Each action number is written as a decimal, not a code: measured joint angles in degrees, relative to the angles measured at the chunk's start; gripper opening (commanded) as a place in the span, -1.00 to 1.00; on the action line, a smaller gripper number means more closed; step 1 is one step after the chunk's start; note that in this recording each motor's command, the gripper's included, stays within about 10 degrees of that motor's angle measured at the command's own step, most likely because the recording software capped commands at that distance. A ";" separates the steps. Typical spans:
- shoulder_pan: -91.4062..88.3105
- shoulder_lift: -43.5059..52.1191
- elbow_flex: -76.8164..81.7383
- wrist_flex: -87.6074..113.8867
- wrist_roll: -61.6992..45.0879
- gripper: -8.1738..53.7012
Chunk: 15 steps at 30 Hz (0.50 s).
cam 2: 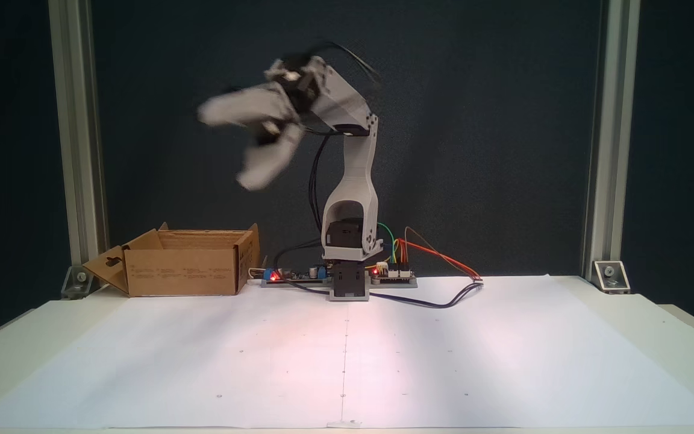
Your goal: Grasp a green dice and put it in the bin.
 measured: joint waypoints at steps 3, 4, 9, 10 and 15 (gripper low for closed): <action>-7.29 4.22 10.20 -4.04 0.00 0.71; -9.23 5.63 13.01 -5.54 0.00 0.71; -15.12 13.27 28.56 -16.61 0.00 0.71; -15.56 14.85 31.64 -19.07 0.00 0.71; -15.64 22.68 44.56 -31.29 0.00 0.70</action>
